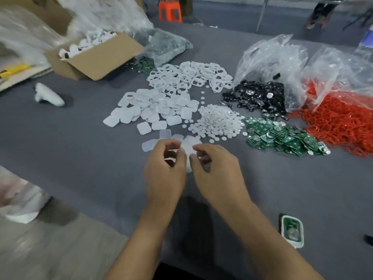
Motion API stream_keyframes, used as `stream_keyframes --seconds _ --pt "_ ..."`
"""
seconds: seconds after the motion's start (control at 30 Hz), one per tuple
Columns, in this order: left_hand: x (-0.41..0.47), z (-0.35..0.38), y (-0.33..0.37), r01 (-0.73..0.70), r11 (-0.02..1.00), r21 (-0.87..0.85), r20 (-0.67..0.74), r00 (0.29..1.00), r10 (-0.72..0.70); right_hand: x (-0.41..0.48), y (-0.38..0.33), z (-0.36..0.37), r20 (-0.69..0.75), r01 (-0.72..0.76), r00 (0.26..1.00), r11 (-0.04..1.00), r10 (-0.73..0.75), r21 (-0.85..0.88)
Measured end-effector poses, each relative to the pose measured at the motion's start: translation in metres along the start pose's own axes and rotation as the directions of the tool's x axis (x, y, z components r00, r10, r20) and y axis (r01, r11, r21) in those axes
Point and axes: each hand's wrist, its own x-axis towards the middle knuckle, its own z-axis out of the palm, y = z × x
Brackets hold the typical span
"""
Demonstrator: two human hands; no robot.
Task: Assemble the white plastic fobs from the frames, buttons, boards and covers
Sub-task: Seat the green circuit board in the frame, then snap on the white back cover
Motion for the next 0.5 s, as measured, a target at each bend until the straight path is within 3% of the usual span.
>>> stream_keyframes --seconds 0.13,0.23,0.37,0.43,0.5 --pt "0.066 -0.028 -0.026 0.139 0.984 0.110 -0.199 0.973 -0.115 0.069 -0.039 0.060 0.142 0.048 0.990 0.980 -0.020 -0.195" --pt "0.115 -0.035 -0.049 0.186 0.911 0.369 -0.171 0.977 -0.130 0.109 -0.052 0.098 0.253 0.142 0.966 0.924 -0.052 -0.354" --pt "0.144 -0.032 -0.071 0.101 0.728 0.678 -0.067 0.995 -0.076 0.140 -0.052 0.133 0.370 0.240 0.928 0.835 -0.048 -0.495" --pt "0.148 -0.032 -0.079 0.070 0.710 0.701 -0.050 0.998 -0.049 0.147 -0.045 0.142 0.361 0.277 0.928 0.822 -0.094 -0.498" --pt "0.153 -0.031 -0.081 0.088 0.757 0.648 -0.086 0.995 -0.043 0.148 -0.038 0.145 0.345 0.324 0.924 0.821 -0.166 -0.470"
